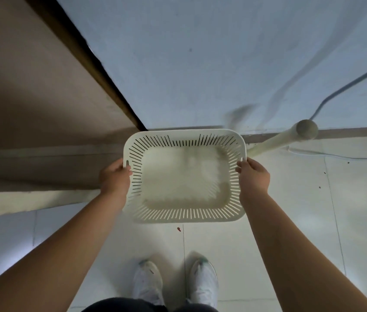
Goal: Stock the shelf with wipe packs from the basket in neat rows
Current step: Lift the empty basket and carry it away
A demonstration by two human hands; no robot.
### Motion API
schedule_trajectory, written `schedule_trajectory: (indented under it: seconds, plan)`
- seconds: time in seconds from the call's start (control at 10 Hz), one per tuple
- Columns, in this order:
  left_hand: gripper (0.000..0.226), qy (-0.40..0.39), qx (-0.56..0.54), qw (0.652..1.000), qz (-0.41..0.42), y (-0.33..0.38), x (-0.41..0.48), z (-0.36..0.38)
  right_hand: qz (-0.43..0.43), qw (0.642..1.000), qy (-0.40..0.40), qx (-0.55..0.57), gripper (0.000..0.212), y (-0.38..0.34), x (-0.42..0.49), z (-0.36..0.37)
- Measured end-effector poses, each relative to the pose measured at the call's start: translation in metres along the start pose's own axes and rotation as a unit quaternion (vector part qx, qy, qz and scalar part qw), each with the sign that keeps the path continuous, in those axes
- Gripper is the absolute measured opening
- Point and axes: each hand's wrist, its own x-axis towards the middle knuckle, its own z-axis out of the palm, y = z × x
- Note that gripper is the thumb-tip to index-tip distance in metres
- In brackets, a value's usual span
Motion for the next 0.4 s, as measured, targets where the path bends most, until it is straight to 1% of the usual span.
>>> schedule_trajectory:
  seconds: [0.1,0.2,0.3,0.4]
  plan:
    - [0.032,0.005,0.019,1.000,0.013,-0.003,-0.005,0.000,0.005,1.000,-0.005,-0.018,0.019,0.004,-0.003,-0.001]
    - [0.030,0.003,0.010,1.000,0.019,-0.004,0.000,0.002,-0.007,0.999,-0.017,-0.039,0.024,0.004,-0.001,0.002]
    - [0.028,0.009,0.006,1.000,0.013,-0.005,0.002,0.004,-0.058,0.988,-0.045,-0.136,0.030,-0.004,0.010,0.003]
    - [0.019,0.020,0.041,0.998,0.031,0.006,-0.004,0.000,-0.100,0.952,-0.077,-0.279,0.025,-0.018,0.006,0.002]
